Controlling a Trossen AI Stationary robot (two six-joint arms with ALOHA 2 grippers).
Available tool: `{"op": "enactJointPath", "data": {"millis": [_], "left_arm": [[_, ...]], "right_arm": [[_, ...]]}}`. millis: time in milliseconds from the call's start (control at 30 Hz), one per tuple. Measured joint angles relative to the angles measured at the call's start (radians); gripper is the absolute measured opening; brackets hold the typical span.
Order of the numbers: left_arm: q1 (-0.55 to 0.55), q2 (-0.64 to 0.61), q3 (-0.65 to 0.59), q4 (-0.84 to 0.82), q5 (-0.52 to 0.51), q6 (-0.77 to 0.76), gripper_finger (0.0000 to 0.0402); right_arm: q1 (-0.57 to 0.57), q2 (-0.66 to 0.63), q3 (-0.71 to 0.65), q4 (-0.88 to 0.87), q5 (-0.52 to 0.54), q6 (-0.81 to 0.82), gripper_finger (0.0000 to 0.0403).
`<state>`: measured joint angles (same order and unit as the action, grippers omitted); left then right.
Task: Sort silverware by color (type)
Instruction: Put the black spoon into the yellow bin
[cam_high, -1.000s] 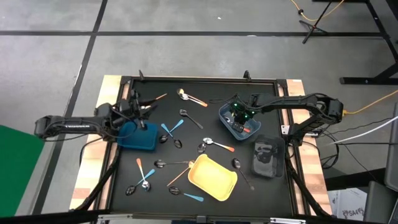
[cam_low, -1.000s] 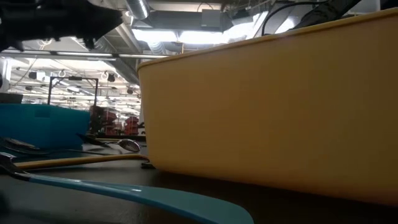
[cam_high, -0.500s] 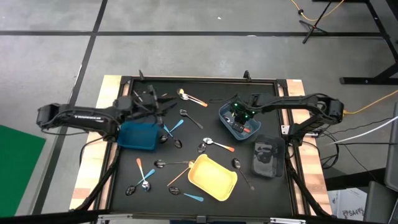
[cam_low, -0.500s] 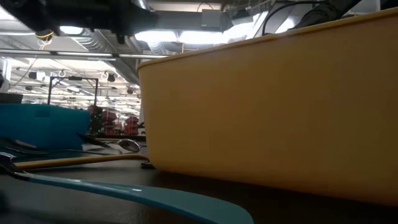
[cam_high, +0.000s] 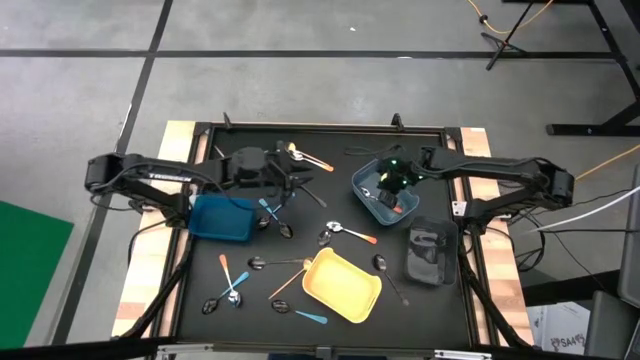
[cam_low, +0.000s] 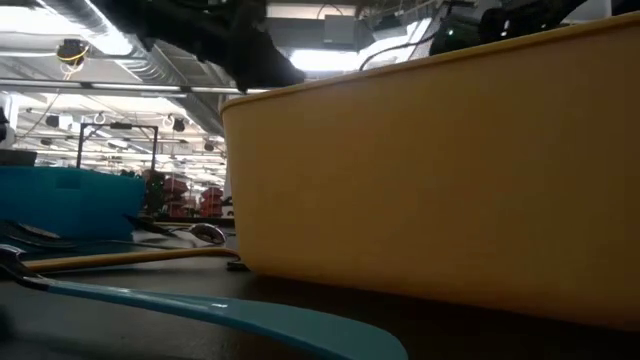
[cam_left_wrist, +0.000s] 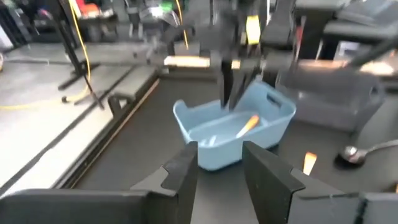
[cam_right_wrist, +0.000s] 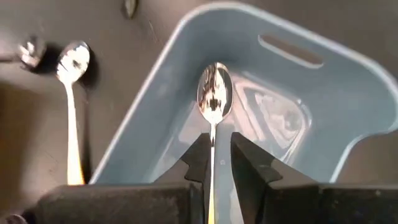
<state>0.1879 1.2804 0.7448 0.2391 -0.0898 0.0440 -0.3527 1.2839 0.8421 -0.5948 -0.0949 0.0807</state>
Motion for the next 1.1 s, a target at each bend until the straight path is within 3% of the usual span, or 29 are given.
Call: {"op": "enactJointPath", "data": {"millis": [233,667,1100], "left_arm": [[0.049,0.116,0.061,-0.120,0.054,0.136,0.0120],[0.203,0.322,0.061,-0.173,0.319,0.337,0.0120],[0.249,0.482,0.061,-0.161,0.336,0.430,0.0120]], "right_arm": [[0.088,-0.053,0.000,0.050,-0.003,0.019,0.0051],[0.338,-0.053,0.000,0.150,0.042,0.050,0.0051],[0.392,-0.053,0.000,0.188,0.043,0.053,0.0051]]}}
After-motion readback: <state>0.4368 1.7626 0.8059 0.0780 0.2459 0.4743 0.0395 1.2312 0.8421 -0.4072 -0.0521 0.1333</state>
